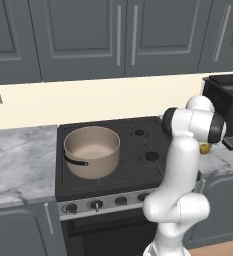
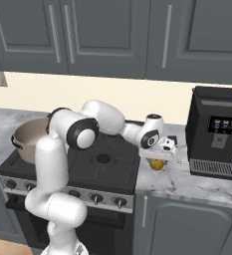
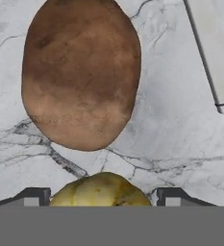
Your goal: Put the squash and potato in the pot. Retrieve the spatula and lightly stir the vegetables in the pot.
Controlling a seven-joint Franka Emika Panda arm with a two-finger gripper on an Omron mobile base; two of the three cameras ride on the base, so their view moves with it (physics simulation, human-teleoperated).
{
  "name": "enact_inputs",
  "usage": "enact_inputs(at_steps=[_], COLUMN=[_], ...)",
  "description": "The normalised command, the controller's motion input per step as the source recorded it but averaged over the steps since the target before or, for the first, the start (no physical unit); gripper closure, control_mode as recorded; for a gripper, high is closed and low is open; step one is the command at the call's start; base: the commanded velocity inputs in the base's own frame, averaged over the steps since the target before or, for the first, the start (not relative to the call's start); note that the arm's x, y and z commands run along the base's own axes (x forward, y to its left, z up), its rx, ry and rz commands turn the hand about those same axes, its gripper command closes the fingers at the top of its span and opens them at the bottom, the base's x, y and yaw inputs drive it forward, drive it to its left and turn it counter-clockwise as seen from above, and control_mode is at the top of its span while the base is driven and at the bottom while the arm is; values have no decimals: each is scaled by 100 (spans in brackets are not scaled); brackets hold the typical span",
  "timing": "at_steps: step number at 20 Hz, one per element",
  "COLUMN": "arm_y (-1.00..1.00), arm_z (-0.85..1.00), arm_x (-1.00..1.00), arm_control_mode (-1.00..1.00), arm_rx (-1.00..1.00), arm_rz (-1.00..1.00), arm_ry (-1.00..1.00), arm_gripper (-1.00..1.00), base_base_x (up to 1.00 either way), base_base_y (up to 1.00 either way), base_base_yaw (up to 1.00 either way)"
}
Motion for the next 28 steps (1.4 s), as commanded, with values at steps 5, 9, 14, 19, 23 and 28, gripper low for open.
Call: enact_inputs(at_steps=[5, 9, 14, 19, 23, 28], arm_y=[0, 0, 22, 60, 65, 76], arm_z=[-27, 5, 53, 64, 77, 74], arm_x=[-42, -80, -52, -41, -27, -24], arm_control_mode=[-100, -100, -100, -100, -100, -100], arm_rx=[0, 11, 6, 0, 0, 0], arm_rz=[0, 6, 9, 12, 5, 4], arm_ry=[10, -31, -50, -35, -14, -7], arm_gripper=[100, 100, 100, 100, 100, 100], base_base_x=[0, 0, 0, 0, 0, 0], base_base_y=[0, 0, 0, 0, 0, 0], base_base_yaw=[0, 0, 0, 0, 0, 0])
